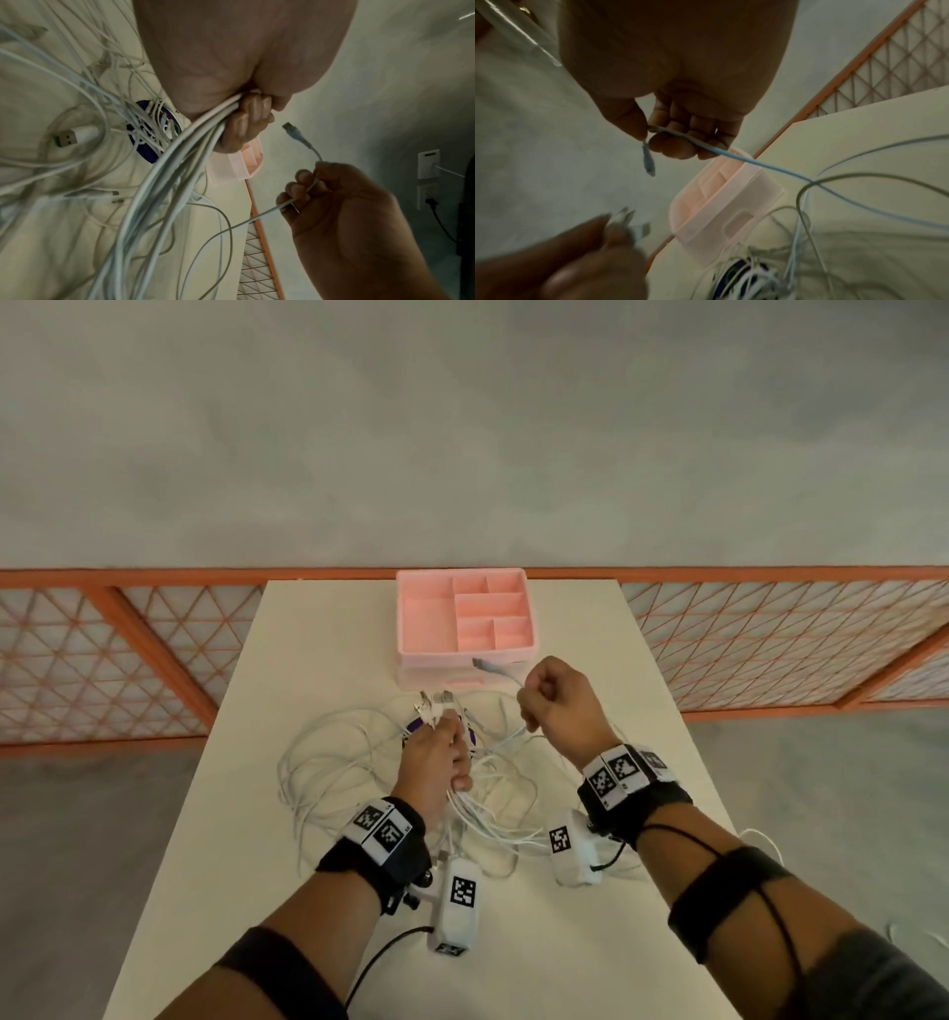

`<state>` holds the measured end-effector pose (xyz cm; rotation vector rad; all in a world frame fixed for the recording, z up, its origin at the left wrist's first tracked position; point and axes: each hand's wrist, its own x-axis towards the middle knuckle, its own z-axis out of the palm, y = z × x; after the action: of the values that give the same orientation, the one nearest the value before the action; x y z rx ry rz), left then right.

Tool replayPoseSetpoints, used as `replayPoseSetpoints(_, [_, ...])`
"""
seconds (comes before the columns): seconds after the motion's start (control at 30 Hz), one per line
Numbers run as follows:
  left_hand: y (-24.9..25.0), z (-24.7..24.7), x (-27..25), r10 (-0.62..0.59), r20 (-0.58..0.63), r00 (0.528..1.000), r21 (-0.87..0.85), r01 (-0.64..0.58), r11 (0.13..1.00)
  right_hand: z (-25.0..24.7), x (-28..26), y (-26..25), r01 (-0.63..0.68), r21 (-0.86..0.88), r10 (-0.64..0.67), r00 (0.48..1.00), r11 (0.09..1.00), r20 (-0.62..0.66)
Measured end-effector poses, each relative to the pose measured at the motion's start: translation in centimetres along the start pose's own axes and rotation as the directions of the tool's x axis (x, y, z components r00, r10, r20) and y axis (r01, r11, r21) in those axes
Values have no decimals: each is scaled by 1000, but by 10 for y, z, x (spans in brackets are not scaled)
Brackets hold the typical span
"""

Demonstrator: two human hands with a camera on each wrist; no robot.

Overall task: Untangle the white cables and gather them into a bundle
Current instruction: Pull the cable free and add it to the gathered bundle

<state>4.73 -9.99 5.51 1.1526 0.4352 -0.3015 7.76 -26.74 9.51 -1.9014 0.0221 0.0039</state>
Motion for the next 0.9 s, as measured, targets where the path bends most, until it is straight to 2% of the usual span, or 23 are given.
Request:
replayPoseSetpoints(0.13, [-1, 8, -2, 24, 19, 1000, -49, -24, 999, 30, -27, 2, 28, 6, -28, 998, 1000, 60])
replayPoseSetpoints(0.27, [-7, 7, -3, 77, 30, 997, 9, -77, 997, 47, -46, 0, -35, 76, 25, 990, 997, 136])
replayPoseSetpoints(0.4, [-10, 0, -9, 101, 22, 995, 110, -103, 989, 49, -47, 13, 74, -109, -53, 983, 991, 178])
replayPoseSetpoints(0.57, [-12, -5, -8, 69, -68, 995, 33, -67, 997, 43, -49, 24, 118, -181, -74, 969, 976, 234])
replayPoseSetpoints(0.9, [-14, -6, -11, 118, -87, 989, 89, -110, 990, 42, -62, 27, 108, -82, -78, 950, 991, 301])
